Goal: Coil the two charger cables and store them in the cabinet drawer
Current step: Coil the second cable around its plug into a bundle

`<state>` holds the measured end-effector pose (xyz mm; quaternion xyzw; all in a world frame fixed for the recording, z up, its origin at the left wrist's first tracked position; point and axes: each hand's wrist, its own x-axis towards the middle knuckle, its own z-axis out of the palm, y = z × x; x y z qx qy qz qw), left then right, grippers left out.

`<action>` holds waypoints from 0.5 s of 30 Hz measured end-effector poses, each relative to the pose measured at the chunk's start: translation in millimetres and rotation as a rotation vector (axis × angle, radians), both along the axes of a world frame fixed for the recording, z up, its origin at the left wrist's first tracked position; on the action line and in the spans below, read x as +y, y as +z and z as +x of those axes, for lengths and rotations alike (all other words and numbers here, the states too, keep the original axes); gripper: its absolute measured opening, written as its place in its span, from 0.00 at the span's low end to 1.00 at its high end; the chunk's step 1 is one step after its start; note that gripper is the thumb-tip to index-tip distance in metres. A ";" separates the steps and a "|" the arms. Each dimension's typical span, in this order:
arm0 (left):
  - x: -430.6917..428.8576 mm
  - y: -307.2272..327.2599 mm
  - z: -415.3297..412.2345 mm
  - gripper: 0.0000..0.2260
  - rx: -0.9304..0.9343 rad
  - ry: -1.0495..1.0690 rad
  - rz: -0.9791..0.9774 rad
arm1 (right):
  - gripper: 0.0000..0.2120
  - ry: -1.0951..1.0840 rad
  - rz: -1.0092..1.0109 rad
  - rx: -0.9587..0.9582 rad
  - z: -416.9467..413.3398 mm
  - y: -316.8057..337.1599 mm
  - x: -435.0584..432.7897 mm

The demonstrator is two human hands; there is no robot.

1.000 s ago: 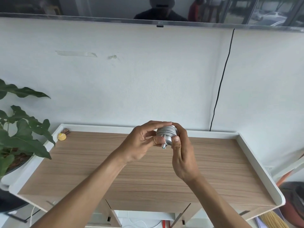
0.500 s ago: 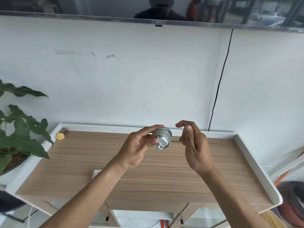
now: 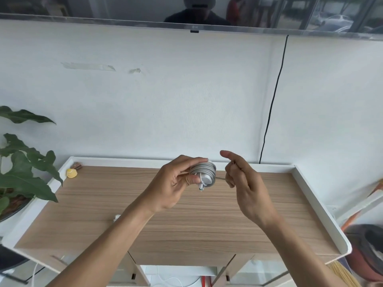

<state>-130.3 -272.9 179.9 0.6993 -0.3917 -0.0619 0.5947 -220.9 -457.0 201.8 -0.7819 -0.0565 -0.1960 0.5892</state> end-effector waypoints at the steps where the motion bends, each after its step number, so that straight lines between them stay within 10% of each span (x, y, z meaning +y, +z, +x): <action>1: 0.7 1.3 -0.8 0.17 -0.016 0.000 0.008 | 0.16 -0.001 -0.051 -0.028 -1.3 0.1 -0.5; 15: 7.7 8.3 -5.6 0.18 -0.257 0.036 0.226 | 0.10 -0.182 -0.167 -0.152 1.6 3.6 9.0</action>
